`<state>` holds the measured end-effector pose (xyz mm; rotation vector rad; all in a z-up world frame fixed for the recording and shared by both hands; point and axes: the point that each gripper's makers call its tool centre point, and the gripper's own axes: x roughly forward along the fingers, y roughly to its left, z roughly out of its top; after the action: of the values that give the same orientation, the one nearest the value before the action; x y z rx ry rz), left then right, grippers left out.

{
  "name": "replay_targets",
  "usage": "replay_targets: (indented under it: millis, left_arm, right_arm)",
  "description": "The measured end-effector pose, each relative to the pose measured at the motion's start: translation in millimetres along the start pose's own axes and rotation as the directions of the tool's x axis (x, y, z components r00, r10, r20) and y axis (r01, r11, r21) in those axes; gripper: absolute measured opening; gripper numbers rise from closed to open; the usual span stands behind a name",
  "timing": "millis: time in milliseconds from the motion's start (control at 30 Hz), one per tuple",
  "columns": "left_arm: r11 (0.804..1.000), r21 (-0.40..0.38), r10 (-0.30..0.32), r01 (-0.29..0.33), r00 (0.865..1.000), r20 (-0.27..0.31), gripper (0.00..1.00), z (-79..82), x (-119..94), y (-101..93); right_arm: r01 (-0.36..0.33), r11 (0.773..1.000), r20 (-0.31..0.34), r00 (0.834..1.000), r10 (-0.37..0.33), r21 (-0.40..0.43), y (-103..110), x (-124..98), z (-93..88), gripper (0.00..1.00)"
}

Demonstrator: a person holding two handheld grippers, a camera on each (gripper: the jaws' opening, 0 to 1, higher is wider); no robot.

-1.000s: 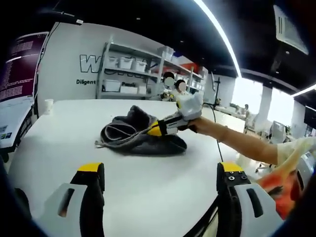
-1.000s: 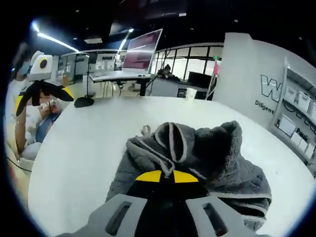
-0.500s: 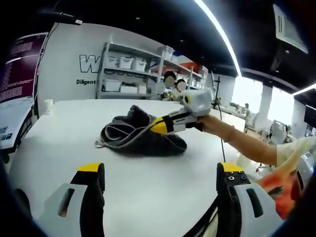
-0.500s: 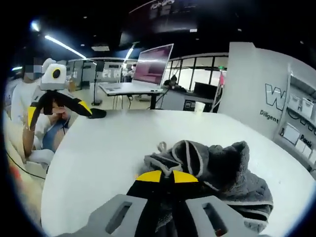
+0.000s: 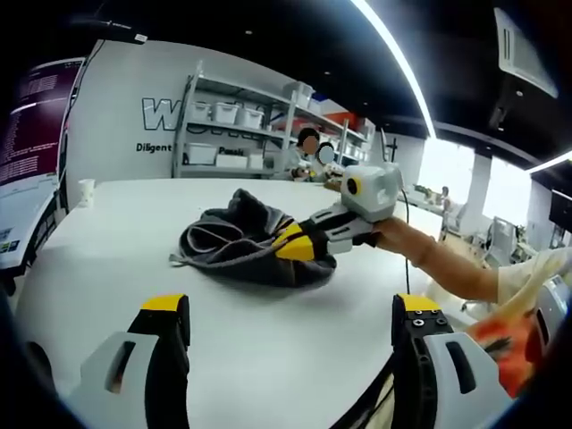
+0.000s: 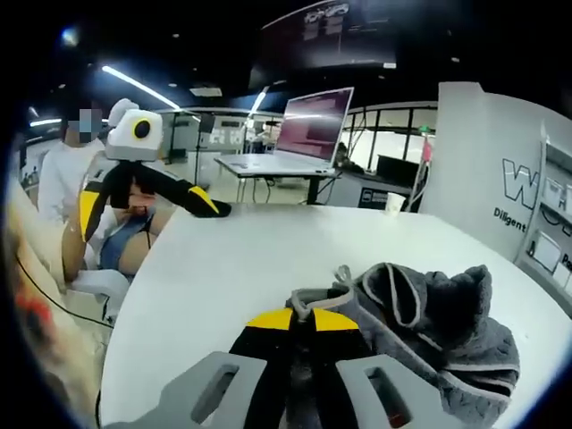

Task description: Open the folded towel by lifting each exposed corner and separating the folded layers until the towel lies flat within the target outline without major curled edges

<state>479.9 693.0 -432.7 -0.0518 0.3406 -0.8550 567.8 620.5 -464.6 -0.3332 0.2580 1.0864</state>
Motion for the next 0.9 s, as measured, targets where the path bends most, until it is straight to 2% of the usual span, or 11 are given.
replay_targets:
  millis: [100, 500, 667, 800, 900]
  left_arm:
    - [1.0, 0.001, -0.001, 0.001, 1.0, 0.001, 0.91, -0.3, 0, -1.1]
    - [1.0, 0.003, -0.009, 0.009, 1.0, 0.0, 0.91, 0.7, -1, -0.4]
    - [1.0, 0.004, -0.022, 0.022, 1.0, -0.015, 0.92, -1.1, 1, -0.5]
    - [0.999, 0.011, -0.039, 0.039, 0.999, -0.029, 0.93, -2.8, 2, -3.0]
    - [0.999, 0.009, -0.046, 0.047, 0.998, -0.033, 0.94, -4.2, 4, -5.4]
  right_arm:
    - [-0.023, 1.0, -0.001, 1.0, 0.023, 0.01, 6, 3, -0.6, 0.0]
    - [-0.143, 0.989, -0.08, 0.987, 0.14, -0.033, 49, 16, -21.7, 0.0]
    - [-0.172, 0.984, -0.108, 0.98, 0.167, -0.039, 51, 22, -30.0, 0.0]
    - [-0.184, 0.983, -0.113, 0.977, 0.18, -0.029, 63, 19, -34.7, 0.0]
    - [-0.201, 0.979, -0.142, 0.97, 0.195, -0.033, 69, 19, -41.5, 0.01]
